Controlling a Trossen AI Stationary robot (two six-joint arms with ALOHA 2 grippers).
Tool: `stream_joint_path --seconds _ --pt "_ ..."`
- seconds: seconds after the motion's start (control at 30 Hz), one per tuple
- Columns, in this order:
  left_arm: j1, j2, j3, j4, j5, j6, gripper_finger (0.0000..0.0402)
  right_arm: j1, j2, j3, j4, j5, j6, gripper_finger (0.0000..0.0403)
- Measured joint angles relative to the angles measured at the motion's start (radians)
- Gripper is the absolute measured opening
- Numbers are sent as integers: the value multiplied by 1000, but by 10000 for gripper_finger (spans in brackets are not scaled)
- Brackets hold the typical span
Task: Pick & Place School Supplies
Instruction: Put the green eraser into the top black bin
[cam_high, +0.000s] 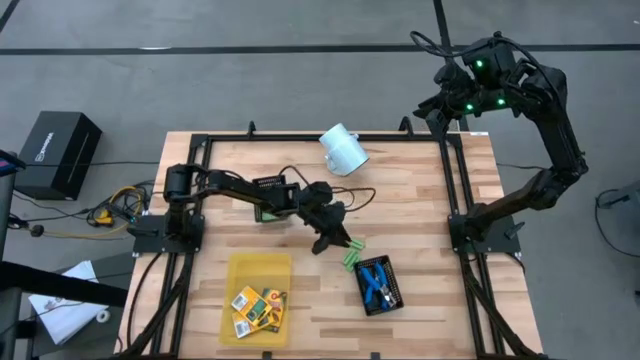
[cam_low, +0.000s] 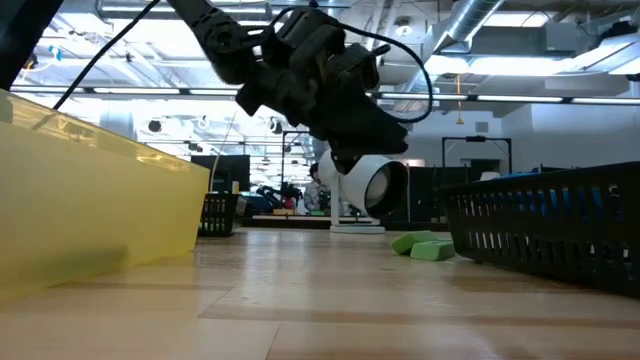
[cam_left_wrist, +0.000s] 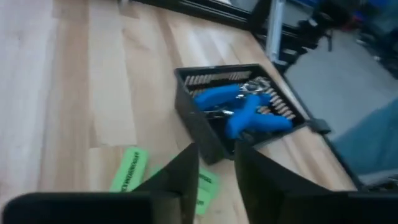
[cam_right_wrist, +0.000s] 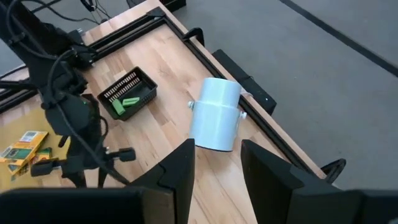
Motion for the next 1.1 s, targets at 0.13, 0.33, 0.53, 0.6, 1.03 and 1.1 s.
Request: stream_joint_path --seconds 0.13,0.33,0.53,0.6,1.03,1.1 --pt "32 -2 81 -149 56 77 136 1 0 0 -3 -1 13 122" --pt "103 -103 134 -188 62 70 154 1 70 1 12 -190 118 122" --pt "208 -272 133 -327 -26 77 143 5 240 0 10 -397 101 122" --pt "248 -326 133 -415 -45 79 139 15 319 0 -60 -465 47 122" --pt "395 -750 -88 -649 -228 45 147 -48 112 -724 89 -555 162 122" --pt "396 -808 -147 -642 -228 7 147 -31 -1 -896 202 -594 267 122"
